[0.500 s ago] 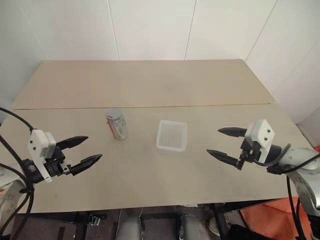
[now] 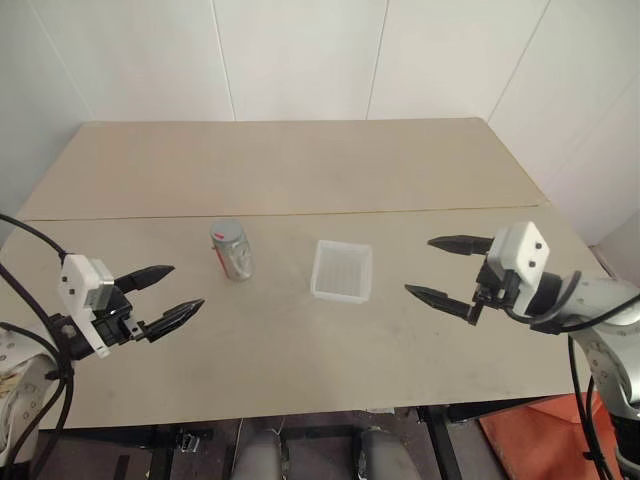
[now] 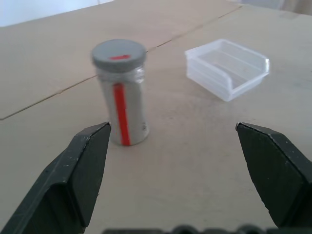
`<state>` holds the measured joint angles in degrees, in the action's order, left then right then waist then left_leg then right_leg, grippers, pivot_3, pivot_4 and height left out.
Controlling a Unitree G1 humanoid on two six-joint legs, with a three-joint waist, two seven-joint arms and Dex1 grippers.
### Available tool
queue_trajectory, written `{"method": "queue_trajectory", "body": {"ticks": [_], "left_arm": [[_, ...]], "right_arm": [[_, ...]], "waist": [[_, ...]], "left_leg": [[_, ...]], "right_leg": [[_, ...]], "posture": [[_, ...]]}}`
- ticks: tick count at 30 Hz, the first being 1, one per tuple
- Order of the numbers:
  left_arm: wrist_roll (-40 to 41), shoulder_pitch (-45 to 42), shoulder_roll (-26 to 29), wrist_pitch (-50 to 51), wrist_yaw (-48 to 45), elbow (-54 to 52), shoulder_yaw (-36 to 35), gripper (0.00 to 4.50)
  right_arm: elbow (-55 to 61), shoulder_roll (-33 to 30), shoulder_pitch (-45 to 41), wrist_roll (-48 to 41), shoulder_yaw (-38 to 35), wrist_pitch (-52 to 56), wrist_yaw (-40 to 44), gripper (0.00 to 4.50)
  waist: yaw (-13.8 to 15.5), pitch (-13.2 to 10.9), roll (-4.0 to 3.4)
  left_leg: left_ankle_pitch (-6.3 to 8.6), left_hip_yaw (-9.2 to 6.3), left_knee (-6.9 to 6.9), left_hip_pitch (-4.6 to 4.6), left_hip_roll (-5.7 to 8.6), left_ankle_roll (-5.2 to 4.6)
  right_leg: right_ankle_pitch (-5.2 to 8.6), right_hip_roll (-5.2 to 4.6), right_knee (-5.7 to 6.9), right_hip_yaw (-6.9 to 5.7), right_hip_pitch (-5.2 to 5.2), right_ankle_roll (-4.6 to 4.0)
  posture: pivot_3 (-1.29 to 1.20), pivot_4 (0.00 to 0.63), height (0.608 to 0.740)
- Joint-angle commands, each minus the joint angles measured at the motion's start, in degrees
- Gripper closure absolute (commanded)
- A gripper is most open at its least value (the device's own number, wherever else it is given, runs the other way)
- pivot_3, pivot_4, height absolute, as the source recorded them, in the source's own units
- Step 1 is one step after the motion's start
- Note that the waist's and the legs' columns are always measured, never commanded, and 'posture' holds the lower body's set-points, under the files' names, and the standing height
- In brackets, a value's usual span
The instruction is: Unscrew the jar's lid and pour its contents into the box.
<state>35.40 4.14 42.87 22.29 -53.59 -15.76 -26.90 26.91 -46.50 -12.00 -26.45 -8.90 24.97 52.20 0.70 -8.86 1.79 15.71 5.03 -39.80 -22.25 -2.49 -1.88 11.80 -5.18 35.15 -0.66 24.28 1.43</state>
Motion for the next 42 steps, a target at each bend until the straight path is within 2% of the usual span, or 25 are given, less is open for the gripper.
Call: {"method": "queue_trajectory", "body": {"ticks": [1, 8, 17, 20, 24, 26, 32, 37, 42], "left_arm": [[-3.2, -5.1, -2.1, -2.5, 3.7, 2.2, 4.0, 0.03], [-9.9, -15.8, -7.6, -7.0, 6.7, 12.6, 12.5, 0.03], [-17.6, -26.4, -14.8, -14.1, 13.8, 26.9, 17.1, 0.03], [-19.0, -30.0, -17.4, -17.2, 16.4, 31.7, 17.1, 0.58], [-19.6, -31.8, -18.7, -19.9, 15.1, 34.6, 17.9, 1.91], [-18.4, -31.9, -18.6, -19.4, 13.2, 33.5, 18.3, 2.48], [-12.1, -33.9, -15.3, -14.4, 3.2, 27.1, 18.4, 2.51], [-2.7, -37.3, -8.4, -4.3, -14.1, 21.7, 20.5, 2.51], [-3.4, -42.3, -9.3, -5.1, -19.7, 23.8, 23.8, 2.51]], "right_arm": [[1.5, -0.9, -3.5, -1.3, 0.9, 1.5, 0.2, 0.00], [1.6, -1.6, -7.7, -0.2, 2.3, 2.6, -0.4, 0.00], [5.5, -2.2, -6.9, -0.5, 0.5, 3.4, -2.1, 0.00], [6.7, -2.2, -6.4, -1.1, -0.2, 3.9, -2.7, 0.00], [7.3, -2.0, -6.1, -1.0, -0.4, 4.0, -3.2, 0.00], [7.0, -1.3, -6.8, -1.0, 0.1, 3.8, -3.6, 0.00], [2.9, 3.8, -14.6, 0.4, 6.8, 2.2, -3.4, 0.00], [-2.8, 12.4, -26.0, -3.0, 12.3, 4.0, -1.3, 0.00], [-9.0, 19.0, -34.2, -3.1, 16.2, 7.2, -2.3, 0.00]], "waist": [[0.2, 0.0, 0.00], [0.0, 0.0, 0.01], [0.0, 0.0, 0.02], [0.0, 0.0, 0.04], [0.0, 0.0, 0.04], [-0.2, 0.0, 0.04], [-0.6, 0.0, 0.04], [-1.1, 0.0, 0.04], [-0.7, 0.0, 0.04]], "left_leg": [[0.00, 0.00, -0.01, 0.00, 0.03, 0.00], [0.00, 0.02, -0.01, -0.06, 0.07, -0.02], [0.00, 0.03, -0.03, -0.08, 0.10, -0.02], [0.00, 0.02, -0.05, -0.11, 0.14, -0.02], [0.01, 0.00, -0.05, -0.13, 0.17, -0.03], [0.01, 0.00, -0.05, -0.12, 0.16, -0.03], [0.00, -0.05, -0.07, -0.10, 0.11, -0.02], [0.00, -0.07, -0.06, -0.15, 0.09, -0.02], [-0.01, 0.03, -0.08, -0.17, 0.15, -0.02]], "right_leg": [[0.00, -0.01, 0.00, 0.00, -0.02, 0.00], [-0.03, -0.01, -0.01, -0.03, 0.00, 0.01], [-0.05, -0.02, 0.01, -0.06, -0.02, 0.05], [-0.08, -0.04, -0.02, -0.06, -0.03, 0.09], [-0.10, -0.07, -0.03, -0.08, -0.03, 0.13], [-0.10, -0.06, -0.01, -0.06, -0.02, 0.13], [-0.11, -0.02, 0.04, -0.05, 0.00, 0.13], [-0.10, 0.02, 0.07, -0.04, 0.07, 0.13], [-0.10, -0.01, 0.09, -0.12, 0.02, 0.13]], "posture": [[0.00, 0.150, 0.740], [0.00, 0.150, 0.740], [0.00, 0.150, 0.740], [0.00, 0.150, 0.740], [0.00, 0.150, 0.740], [0.00, 0.150, 0.740], [0.00, 0.150, 0.740], [0.00, 0.150, 0.740], [0.00, 0.150, 0.740]]}}
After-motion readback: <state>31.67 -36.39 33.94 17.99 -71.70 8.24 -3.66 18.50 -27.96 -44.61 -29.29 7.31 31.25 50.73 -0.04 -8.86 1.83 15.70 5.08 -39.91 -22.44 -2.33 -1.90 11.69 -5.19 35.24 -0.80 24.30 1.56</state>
